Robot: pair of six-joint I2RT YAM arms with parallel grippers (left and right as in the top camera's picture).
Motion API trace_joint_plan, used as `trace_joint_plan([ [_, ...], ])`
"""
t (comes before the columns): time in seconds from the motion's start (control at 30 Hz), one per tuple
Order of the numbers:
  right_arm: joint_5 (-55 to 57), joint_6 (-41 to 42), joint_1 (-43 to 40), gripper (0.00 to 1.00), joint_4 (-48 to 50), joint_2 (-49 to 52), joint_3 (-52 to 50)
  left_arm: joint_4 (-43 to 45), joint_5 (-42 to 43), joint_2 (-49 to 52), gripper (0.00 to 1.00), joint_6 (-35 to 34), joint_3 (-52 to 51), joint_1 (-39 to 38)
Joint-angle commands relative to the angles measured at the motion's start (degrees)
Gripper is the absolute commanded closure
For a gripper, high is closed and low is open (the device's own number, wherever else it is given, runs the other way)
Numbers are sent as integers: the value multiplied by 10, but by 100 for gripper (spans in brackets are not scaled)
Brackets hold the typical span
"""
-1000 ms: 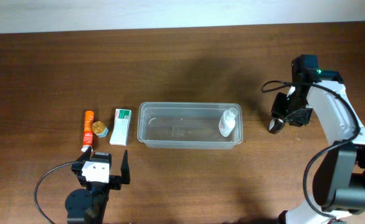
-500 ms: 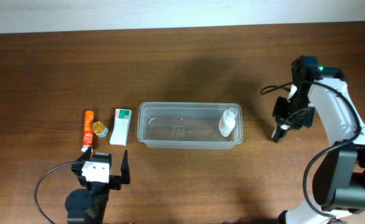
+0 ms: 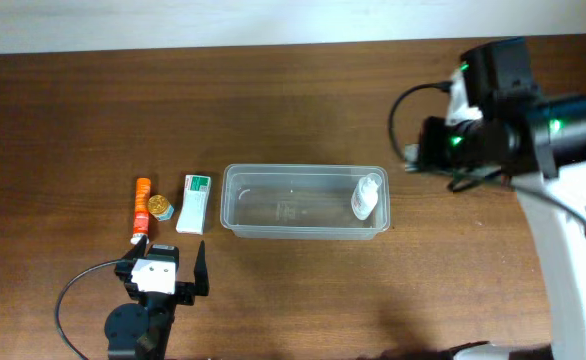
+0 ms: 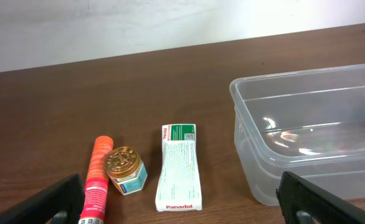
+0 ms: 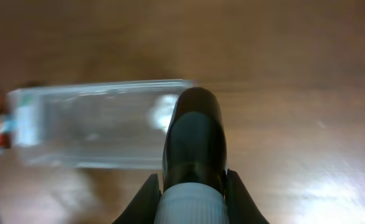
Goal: Pack container
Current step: 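Lower the dark bottle into the container beside the white bottle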
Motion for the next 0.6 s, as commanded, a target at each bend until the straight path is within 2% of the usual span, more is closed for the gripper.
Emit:
trace_joint_plan([
  [0.0, -5, 37, 56, 85, 6, 15, 2, 1, 10, -5, 0, 9, -3, -4],
  [0.13, -6, 78, 117, 85, 40, 55, -25, 1, 10, -5, 0, 9, -3, -4],
  [0.23, -5, 80, 143, 86, 70, 90, -46, 1, 10, -5, 1, 9, -3, -4],
  [0.57, 10, 85, 125, 85, 117, 225, -71, 1, 10, -5, 1, 9, -3, -4],
])
